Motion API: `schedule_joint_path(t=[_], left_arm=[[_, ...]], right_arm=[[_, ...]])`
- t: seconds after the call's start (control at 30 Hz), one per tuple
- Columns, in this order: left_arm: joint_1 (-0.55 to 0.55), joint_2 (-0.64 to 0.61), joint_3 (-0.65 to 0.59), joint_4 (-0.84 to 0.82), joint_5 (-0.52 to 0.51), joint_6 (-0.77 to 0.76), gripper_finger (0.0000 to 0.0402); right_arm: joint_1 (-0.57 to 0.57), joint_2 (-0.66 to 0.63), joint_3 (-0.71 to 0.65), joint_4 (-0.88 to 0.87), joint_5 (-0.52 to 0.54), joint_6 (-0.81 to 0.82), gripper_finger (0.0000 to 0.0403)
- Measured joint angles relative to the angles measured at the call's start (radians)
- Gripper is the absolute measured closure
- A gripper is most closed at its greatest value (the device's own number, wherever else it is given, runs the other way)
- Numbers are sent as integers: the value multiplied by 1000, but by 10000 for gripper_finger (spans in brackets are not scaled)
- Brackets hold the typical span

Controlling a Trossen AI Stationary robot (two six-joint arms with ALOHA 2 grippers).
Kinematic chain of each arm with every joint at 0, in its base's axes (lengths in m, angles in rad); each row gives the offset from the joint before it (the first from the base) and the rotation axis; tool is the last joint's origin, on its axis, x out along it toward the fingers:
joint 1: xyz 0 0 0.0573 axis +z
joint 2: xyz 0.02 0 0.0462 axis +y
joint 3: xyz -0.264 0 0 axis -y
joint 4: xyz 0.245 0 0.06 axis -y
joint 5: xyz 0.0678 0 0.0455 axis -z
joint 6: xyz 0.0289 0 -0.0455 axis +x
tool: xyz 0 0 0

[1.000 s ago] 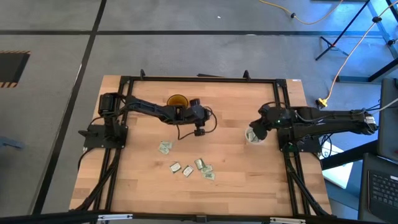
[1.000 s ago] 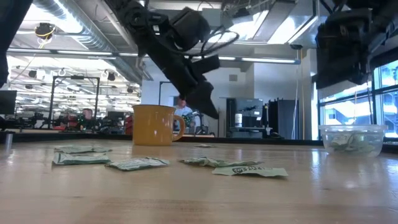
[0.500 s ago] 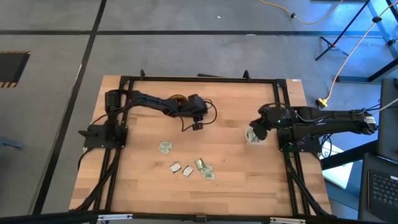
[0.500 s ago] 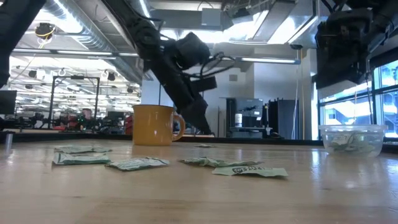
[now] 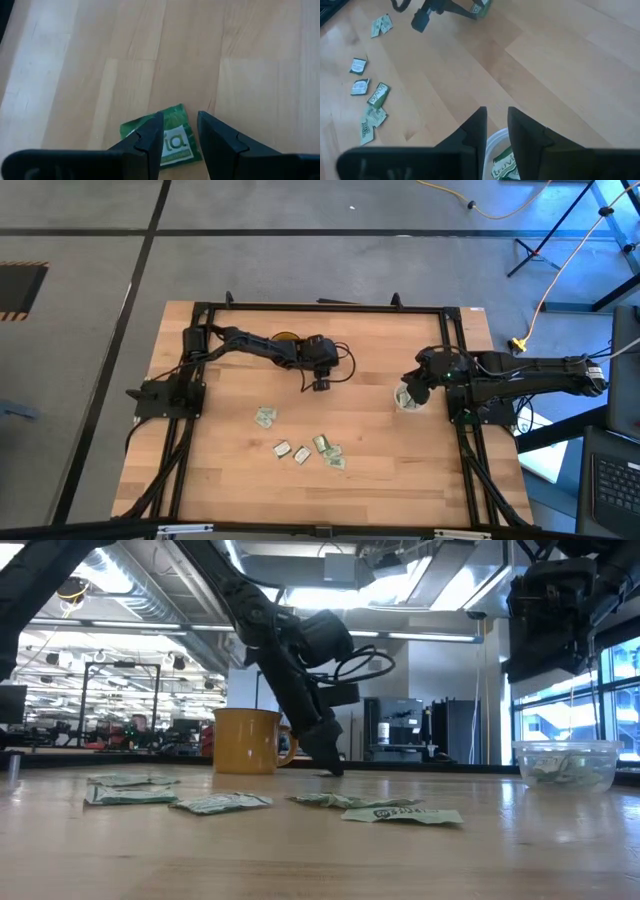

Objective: Pick and place items into bin
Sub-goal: Put the truvia packet into the transparent bin

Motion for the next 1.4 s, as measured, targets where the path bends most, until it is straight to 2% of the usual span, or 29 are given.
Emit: schedule_joint_path(t=[0.13,0.47,0.7,1.07,1.23,1.4], left_arm=[[-1,0,0,-10,-1,0,295],[-5,0,-1,-17,6,0,365],[-7,0,-2,-19,1,1,394],[-71,-21,29,-27,-7,90,399],[-132,-28,82,-25,-10,204,399],[-204,-29,135,-19,-9,338,399]], right_arm=[[0,0,0,0,0,0,321],[0,0,0,-1,0,1,321],[0,0,0,-1,0,2,321],[0,0,0,2,-1,-23,321],[0,0,0,24,0,63,321],[0,2,0,80,0,58,316]])
